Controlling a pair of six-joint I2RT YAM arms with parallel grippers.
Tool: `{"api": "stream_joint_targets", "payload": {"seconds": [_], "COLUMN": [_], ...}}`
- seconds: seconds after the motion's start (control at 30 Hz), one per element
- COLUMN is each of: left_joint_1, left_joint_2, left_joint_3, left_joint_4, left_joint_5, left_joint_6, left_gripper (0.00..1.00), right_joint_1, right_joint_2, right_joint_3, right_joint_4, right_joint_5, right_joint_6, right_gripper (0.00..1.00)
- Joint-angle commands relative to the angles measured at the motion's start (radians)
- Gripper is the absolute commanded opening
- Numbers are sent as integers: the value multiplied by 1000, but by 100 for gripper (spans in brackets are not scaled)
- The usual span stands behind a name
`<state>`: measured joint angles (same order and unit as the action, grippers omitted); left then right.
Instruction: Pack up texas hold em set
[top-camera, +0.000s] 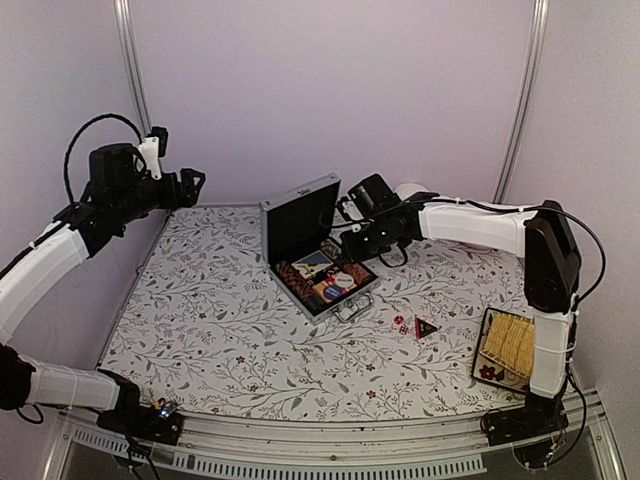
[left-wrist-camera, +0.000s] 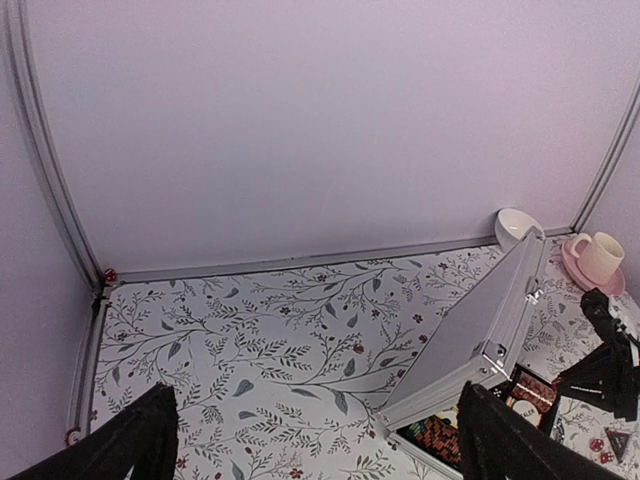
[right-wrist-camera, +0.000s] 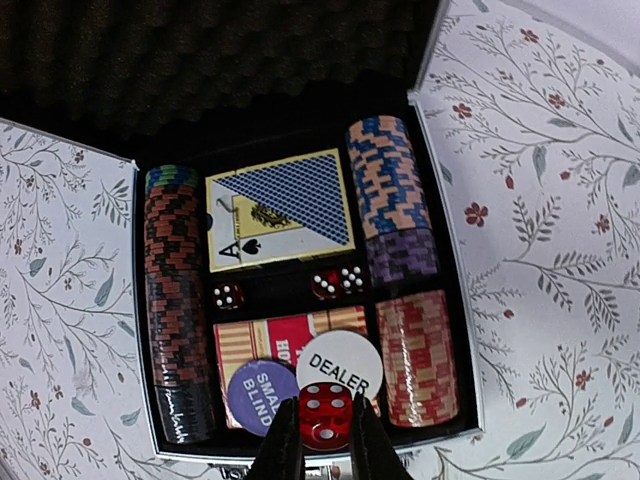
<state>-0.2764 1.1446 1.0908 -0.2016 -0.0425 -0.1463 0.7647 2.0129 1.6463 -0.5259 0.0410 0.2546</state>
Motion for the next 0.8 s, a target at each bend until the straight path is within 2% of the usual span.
{"api": "stream_joint_targets", "payload": {"seconds": [0.0,0.77], "left_joint_1": [9,9], "left_joint_2": [-21,-29], "left_joint_3": [1,3], "left_joint_4": [-4,-3], "left_joint_5": [-14,-5], "left_joint_6": [14,14], "left_gripper": [97,97], "right_joint_1": [1,16], "right_joint_2": [98,290], "right_joint_3": [100,249], "right_joint_4": [24,35], "right_joint_5": [-54,-96], "right_joint_6": [-161,-212], "right_gripper": [14,14]}}
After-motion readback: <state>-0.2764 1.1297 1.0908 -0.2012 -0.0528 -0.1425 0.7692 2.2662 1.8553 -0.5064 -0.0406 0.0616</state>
